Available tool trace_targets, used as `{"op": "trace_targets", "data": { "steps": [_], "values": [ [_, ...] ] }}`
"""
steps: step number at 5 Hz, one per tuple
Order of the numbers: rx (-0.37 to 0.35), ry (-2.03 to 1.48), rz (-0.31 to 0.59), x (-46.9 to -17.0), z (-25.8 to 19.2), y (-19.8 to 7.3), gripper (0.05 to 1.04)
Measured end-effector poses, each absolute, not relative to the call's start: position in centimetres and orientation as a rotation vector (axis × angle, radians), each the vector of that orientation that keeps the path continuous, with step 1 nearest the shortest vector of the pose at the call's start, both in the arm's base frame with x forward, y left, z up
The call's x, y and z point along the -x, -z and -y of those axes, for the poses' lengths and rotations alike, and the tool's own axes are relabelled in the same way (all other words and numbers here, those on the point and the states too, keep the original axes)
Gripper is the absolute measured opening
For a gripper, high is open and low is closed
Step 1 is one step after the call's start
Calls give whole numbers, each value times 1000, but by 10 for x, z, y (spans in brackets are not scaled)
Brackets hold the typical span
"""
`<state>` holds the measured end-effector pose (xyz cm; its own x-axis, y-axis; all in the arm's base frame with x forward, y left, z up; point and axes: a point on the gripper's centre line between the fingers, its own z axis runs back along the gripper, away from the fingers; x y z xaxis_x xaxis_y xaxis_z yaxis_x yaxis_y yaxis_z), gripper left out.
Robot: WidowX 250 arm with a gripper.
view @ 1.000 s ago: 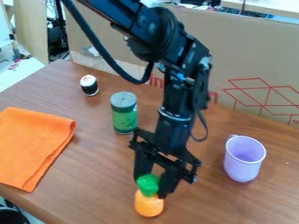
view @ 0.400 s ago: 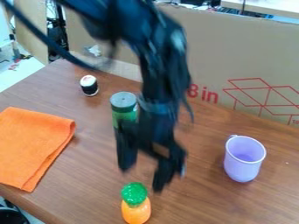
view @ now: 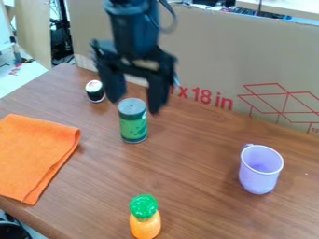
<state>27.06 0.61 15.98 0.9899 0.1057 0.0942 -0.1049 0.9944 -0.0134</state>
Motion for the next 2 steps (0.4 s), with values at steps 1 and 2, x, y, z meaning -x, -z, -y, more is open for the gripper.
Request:
{"op": "trace_targets", "data": {
  "steps": [1,2],
  "values": [
    [-7,-238,103,-270,-52,-173,1003],
    [-47,-309,57,-280,-102,-179,1002]
  ]
}}
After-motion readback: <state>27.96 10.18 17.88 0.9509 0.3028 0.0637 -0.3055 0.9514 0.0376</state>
